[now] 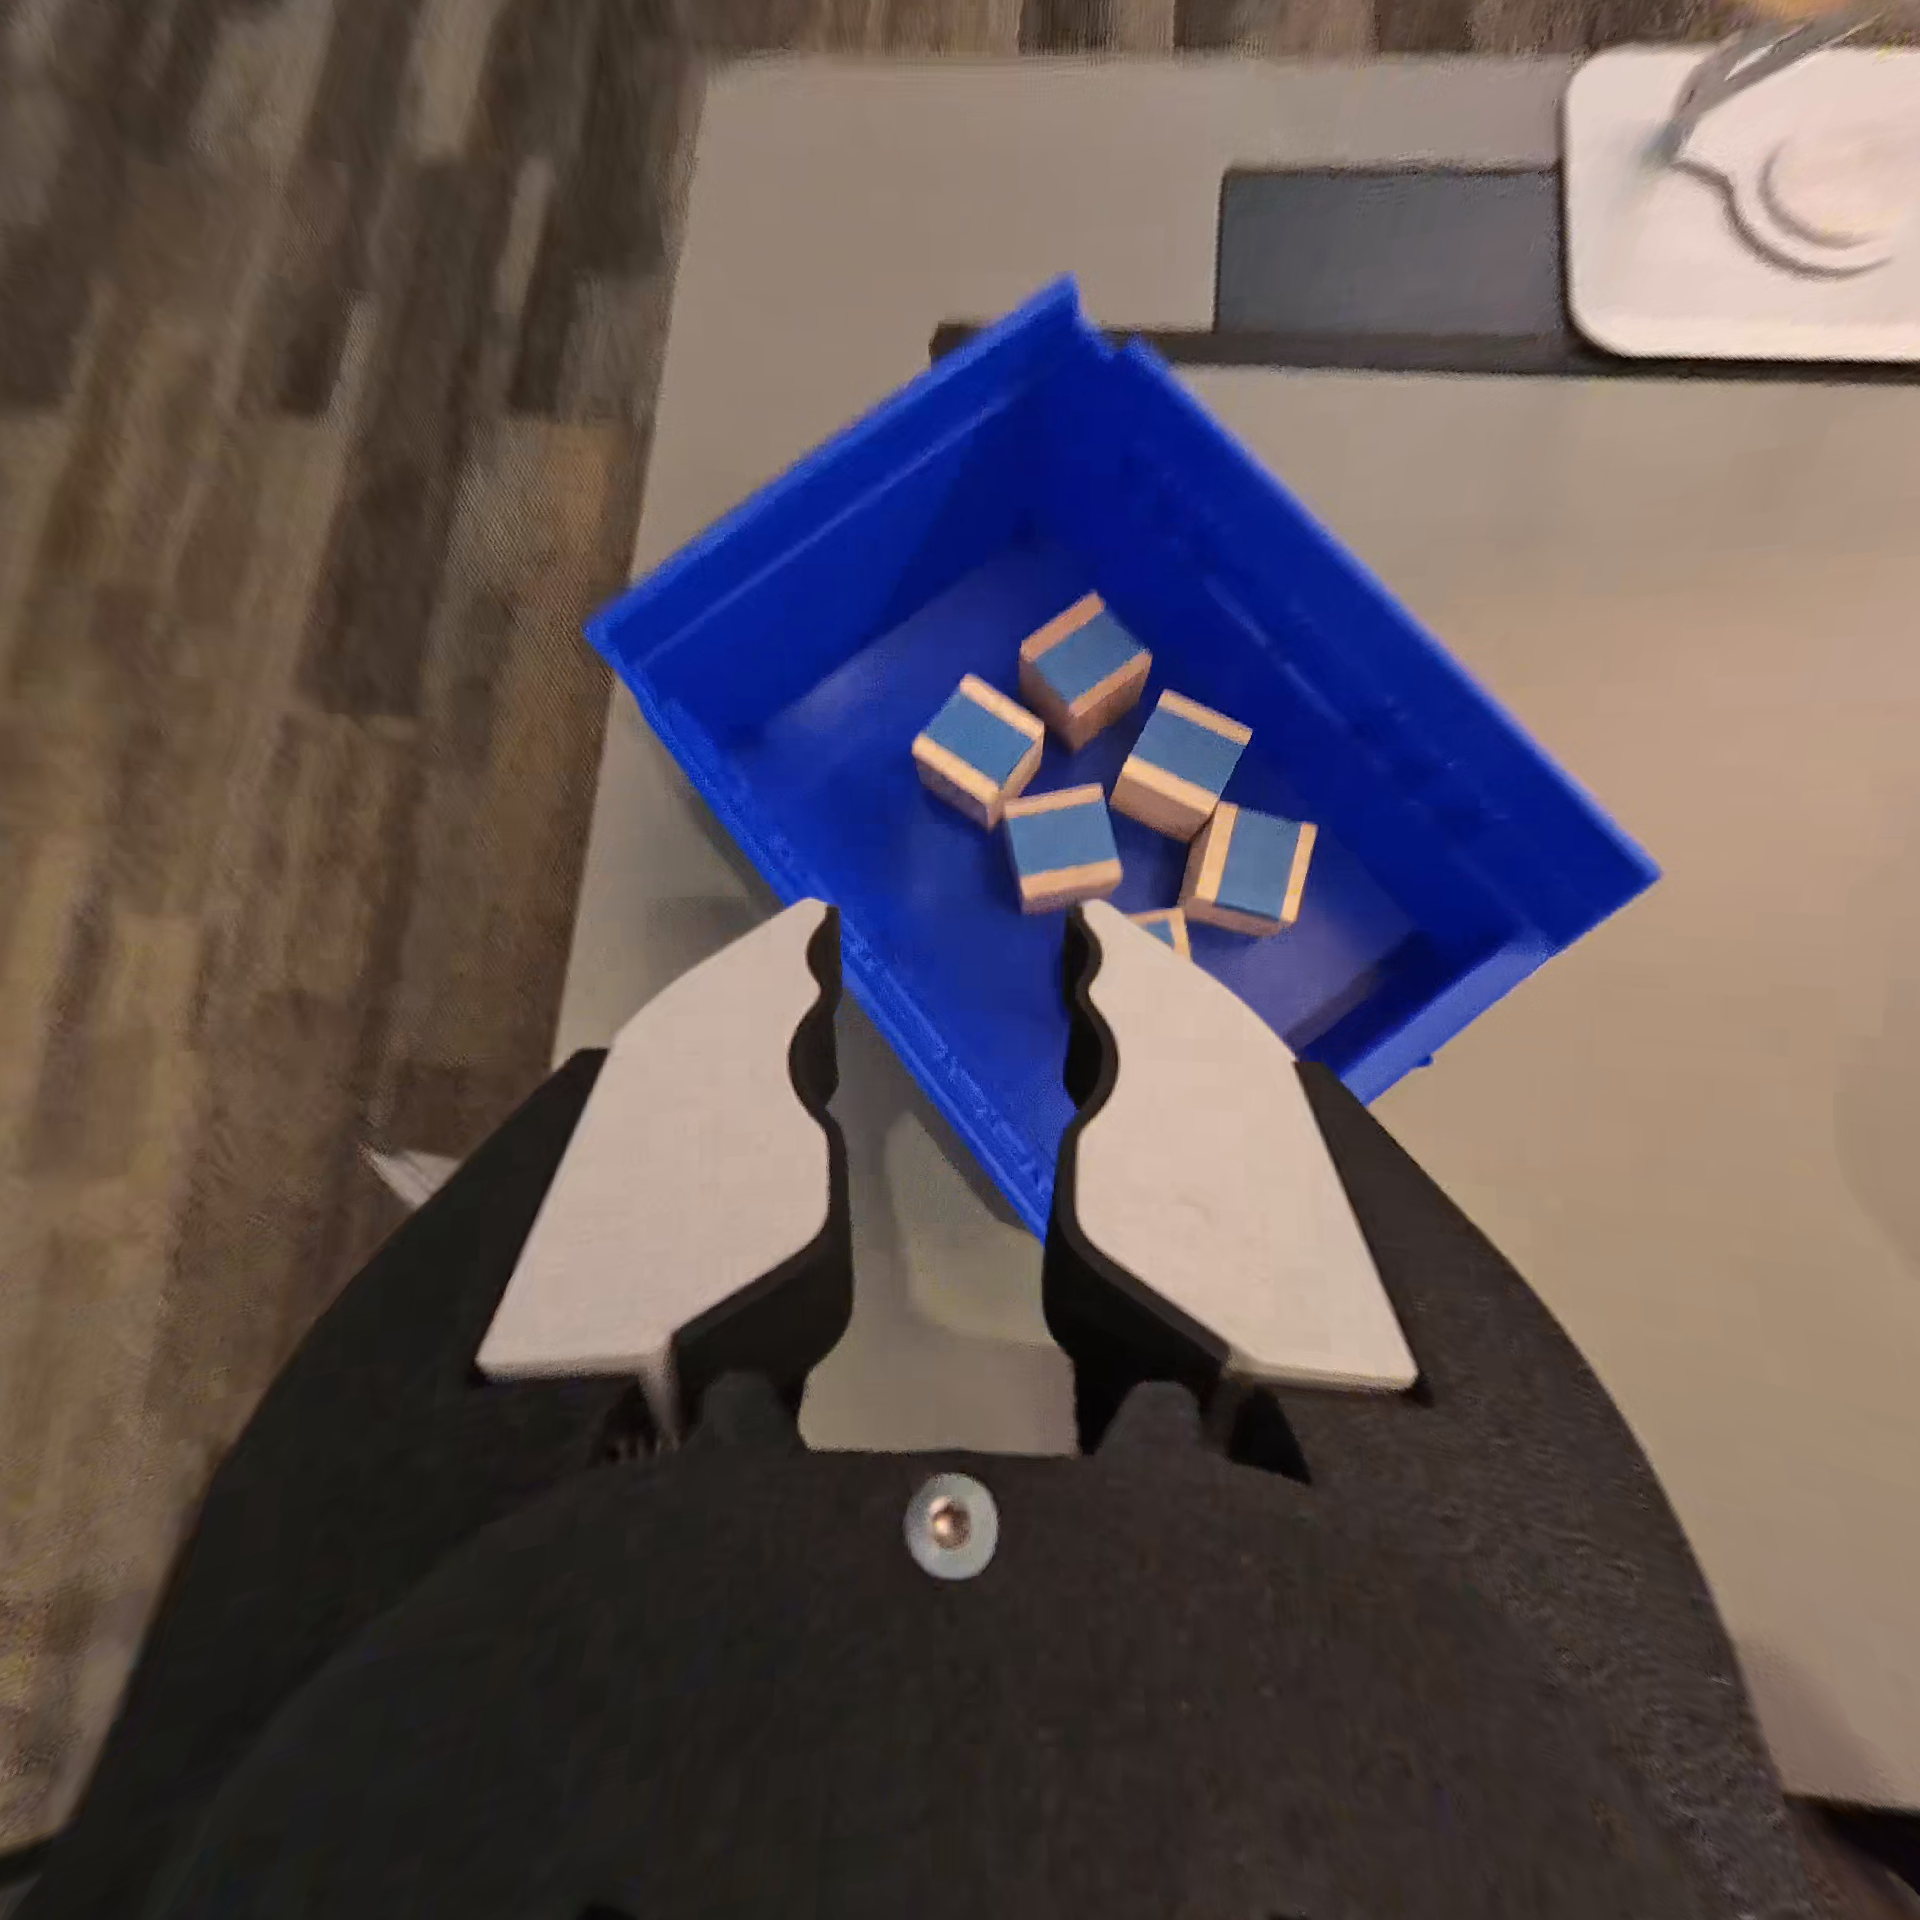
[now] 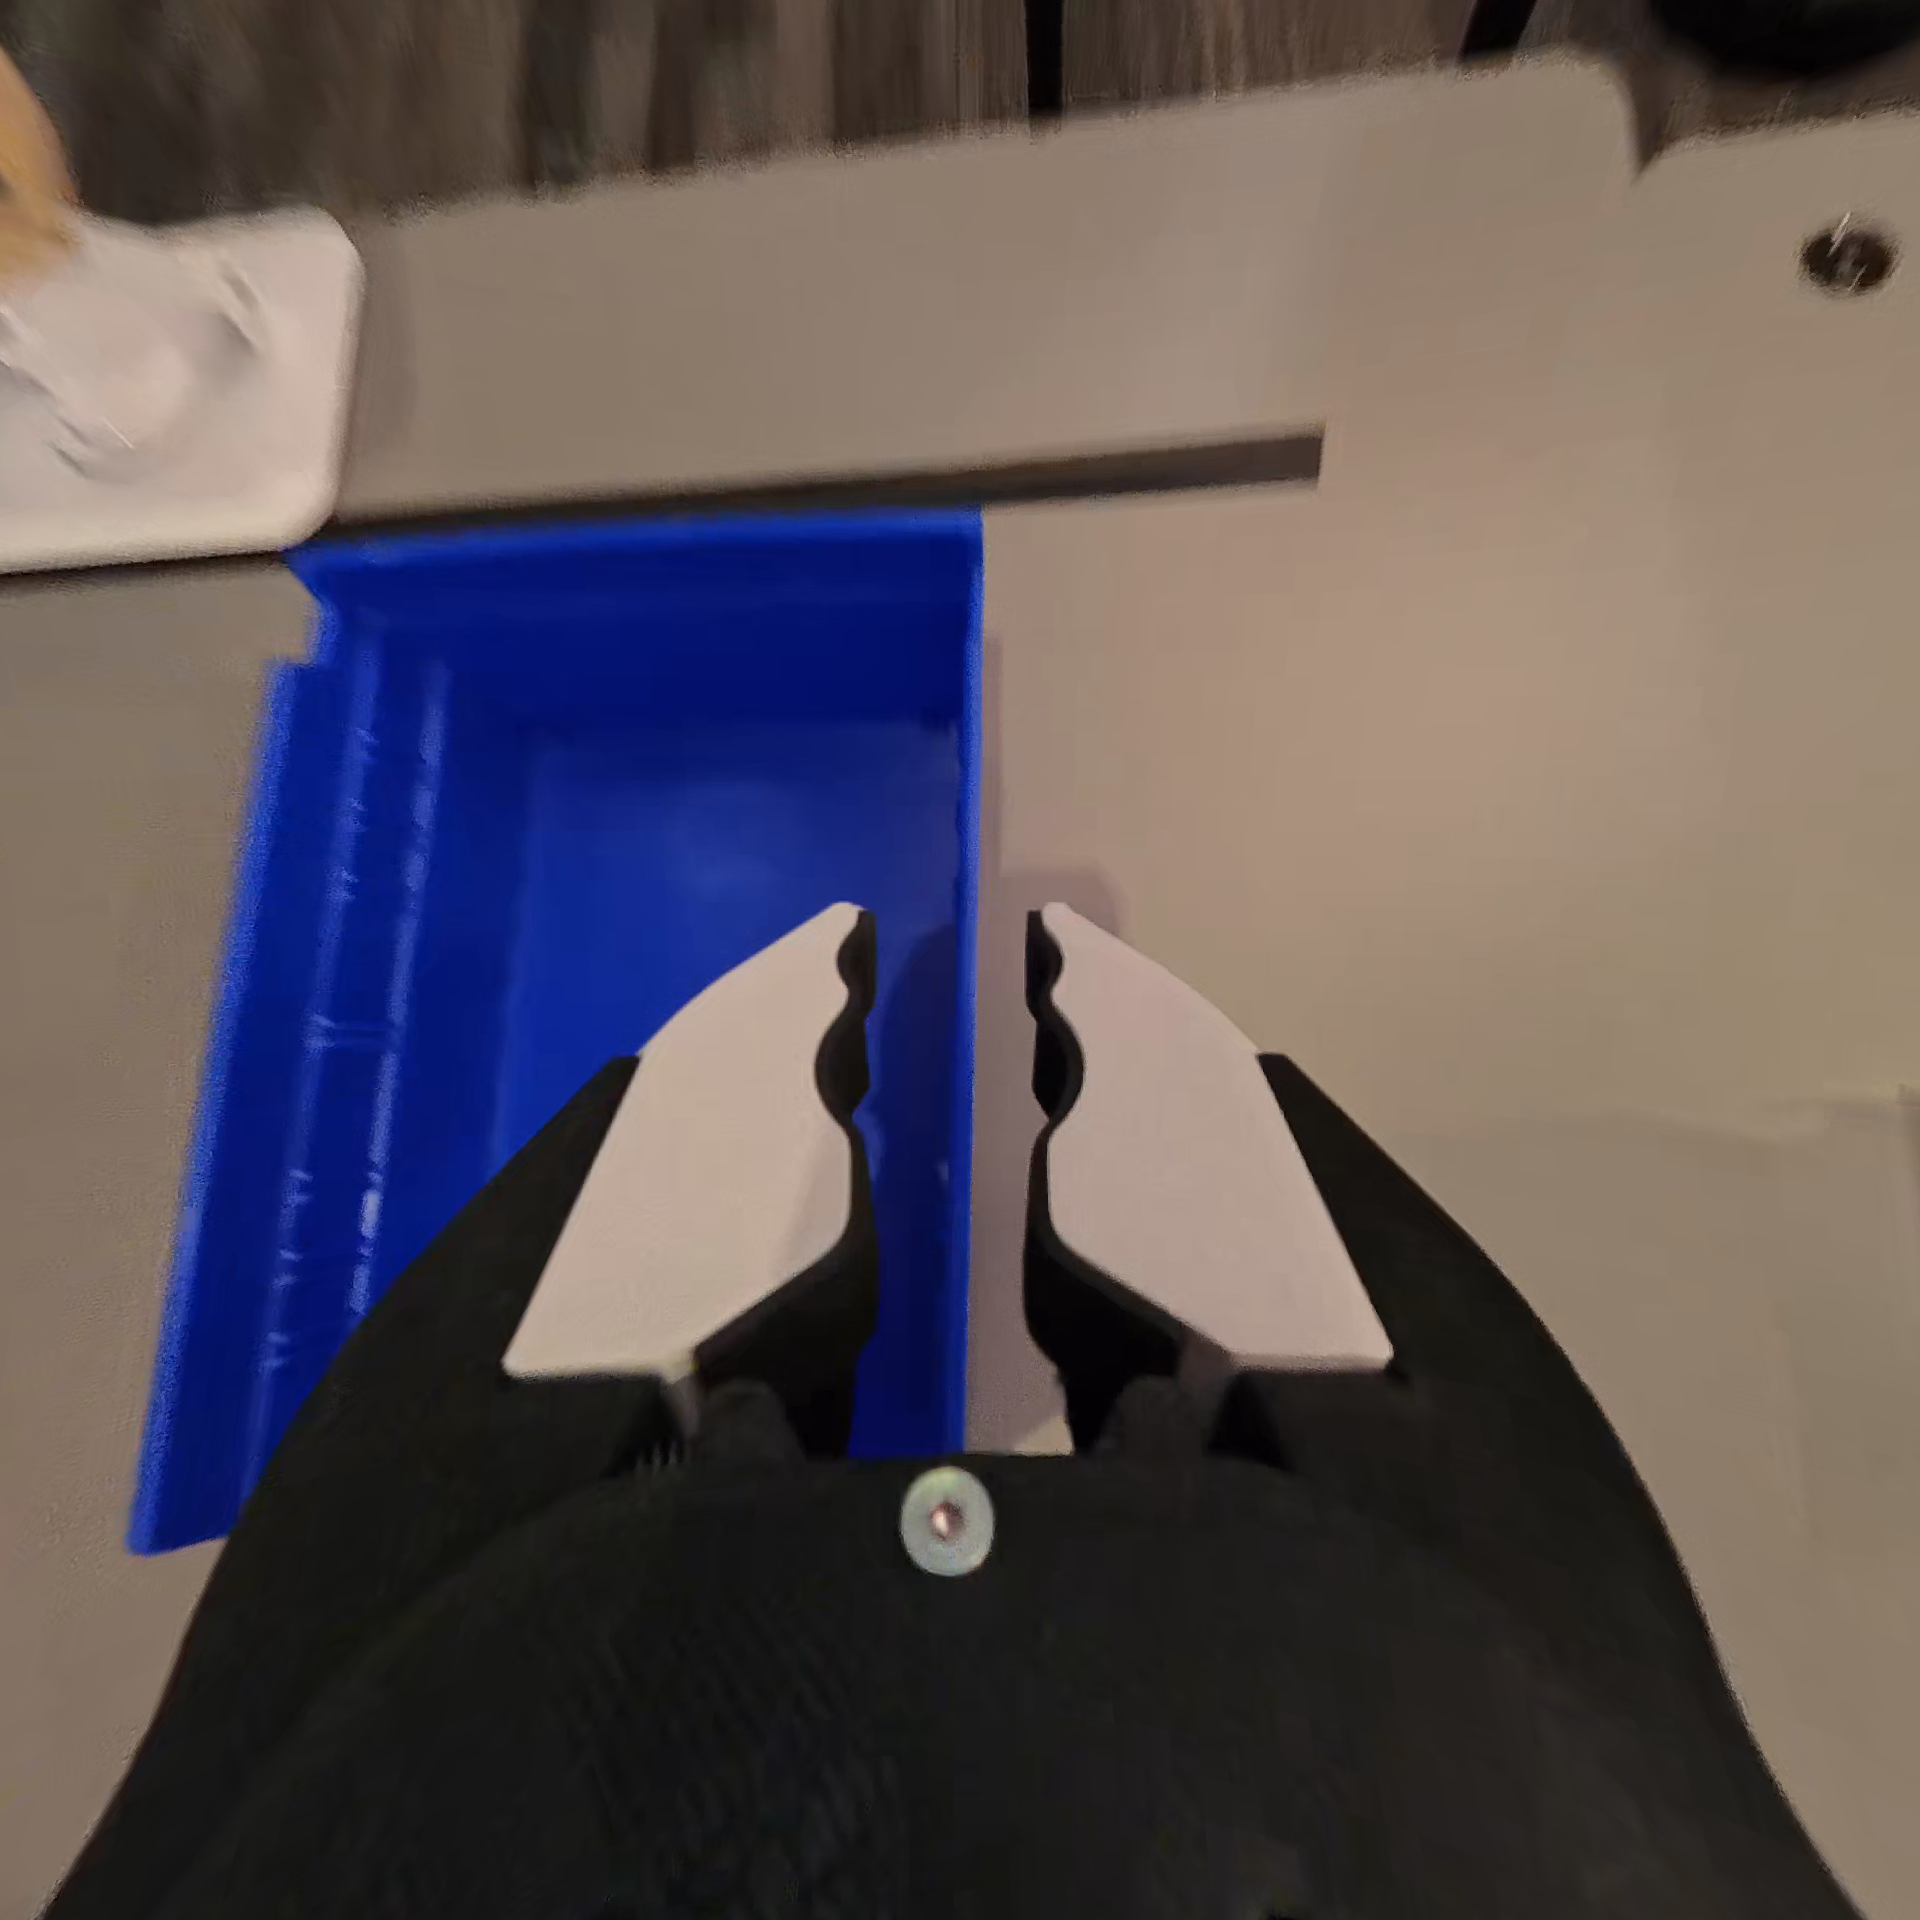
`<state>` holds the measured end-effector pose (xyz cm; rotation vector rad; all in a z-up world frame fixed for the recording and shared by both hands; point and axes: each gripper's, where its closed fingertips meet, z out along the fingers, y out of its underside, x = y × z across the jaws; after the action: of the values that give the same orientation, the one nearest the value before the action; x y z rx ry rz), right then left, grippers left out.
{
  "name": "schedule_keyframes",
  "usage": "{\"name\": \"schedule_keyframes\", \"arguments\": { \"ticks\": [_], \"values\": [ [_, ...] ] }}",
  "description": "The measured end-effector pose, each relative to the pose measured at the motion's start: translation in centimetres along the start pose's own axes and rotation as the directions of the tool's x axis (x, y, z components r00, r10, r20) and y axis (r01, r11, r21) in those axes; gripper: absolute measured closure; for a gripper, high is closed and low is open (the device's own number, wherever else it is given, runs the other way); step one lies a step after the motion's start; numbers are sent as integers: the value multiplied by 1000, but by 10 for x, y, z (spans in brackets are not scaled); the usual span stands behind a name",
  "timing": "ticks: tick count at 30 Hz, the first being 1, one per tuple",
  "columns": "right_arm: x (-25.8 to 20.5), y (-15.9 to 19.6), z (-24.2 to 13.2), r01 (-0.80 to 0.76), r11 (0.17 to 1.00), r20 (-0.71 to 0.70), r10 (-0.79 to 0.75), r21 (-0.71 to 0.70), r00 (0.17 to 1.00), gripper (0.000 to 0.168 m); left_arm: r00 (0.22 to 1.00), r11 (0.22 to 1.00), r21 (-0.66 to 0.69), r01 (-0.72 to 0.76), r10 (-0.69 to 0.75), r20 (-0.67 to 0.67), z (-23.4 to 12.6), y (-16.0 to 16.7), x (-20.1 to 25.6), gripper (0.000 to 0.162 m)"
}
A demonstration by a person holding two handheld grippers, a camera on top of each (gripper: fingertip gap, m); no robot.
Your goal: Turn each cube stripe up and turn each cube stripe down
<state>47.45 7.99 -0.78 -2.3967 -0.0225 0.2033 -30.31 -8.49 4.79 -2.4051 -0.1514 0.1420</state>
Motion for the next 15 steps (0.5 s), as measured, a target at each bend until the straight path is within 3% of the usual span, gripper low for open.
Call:
{"name": "schedule_keyframes", "arguments": {
  "ticks": [4,8,11,15],
  "values": [
    [-6,-19,-23,-6,988,23,3,155,1000,139,992,979,-161,122,-126,-13,36,25,-26,117],
    [-11,-8,-12,51,996,36,-54,77,998,138,964,924,-300,239,-263,-43,75,43,-36,116],
    [-15,-4,-3,64,997,49,-66,45,997,138,942,894,-334,299,-332,-47,93,46,-41,137],
    [-28,-2,2,102,995,67,-103,17,992,138,941,881,-345,323,-337,20,98,54,-54,124]
  ]
}}
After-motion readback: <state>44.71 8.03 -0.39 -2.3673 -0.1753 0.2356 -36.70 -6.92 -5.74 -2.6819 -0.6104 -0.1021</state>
